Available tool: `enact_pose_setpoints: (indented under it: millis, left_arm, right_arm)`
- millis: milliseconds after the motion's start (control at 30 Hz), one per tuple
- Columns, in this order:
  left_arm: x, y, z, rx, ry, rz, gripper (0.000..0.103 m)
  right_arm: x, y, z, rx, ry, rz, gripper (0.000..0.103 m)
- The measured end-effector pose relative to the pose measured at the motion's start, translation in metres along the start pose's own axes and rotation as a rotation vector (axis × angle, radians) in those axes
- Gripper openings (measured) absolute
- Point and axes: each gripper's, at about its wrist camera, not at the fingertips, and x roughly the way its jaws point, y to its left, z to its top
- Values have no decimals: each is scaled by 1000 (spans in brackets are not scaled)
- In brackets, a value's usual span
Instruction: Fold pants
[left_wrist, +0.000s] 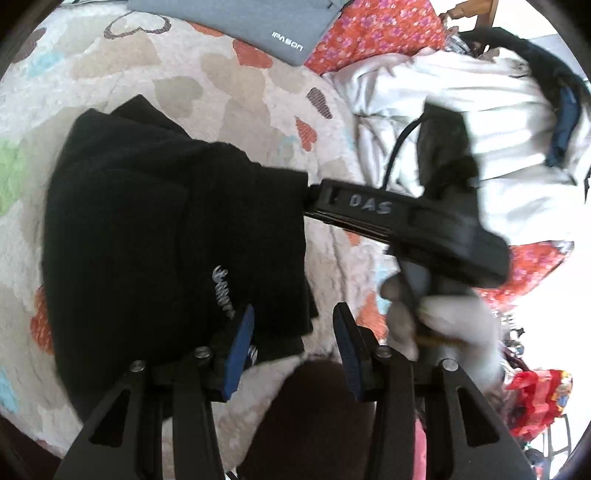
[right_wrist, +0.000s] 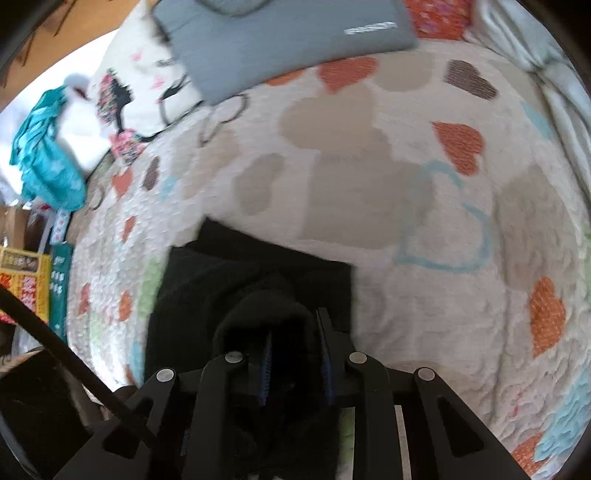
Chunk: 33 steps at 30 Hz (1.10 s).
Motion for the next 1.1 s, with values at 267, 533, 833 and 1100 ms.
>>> enact_pose_setpoints:
  millis: [267, 533, 833, 1100]
  left_arm:
    - [-42, 17, -3, -15, -101, 27, 54]
    - [-25, 53, 4, -99, -119, 79, 55]
    - [-47, 54, 12, -58, -126, 19, 55]
    - [-55, 80, 70, -144, -208, 106, 57]
  right_arm:
    - [-27, -32, -7, 105, -109, -66, 39]
    - [-54, -2, -32, 155, -146, 388, 42]
    - [-5, -36, -66, 255, -58, 183, 0]
    - [-50, -11, -28, 185, -203, 272, 40]
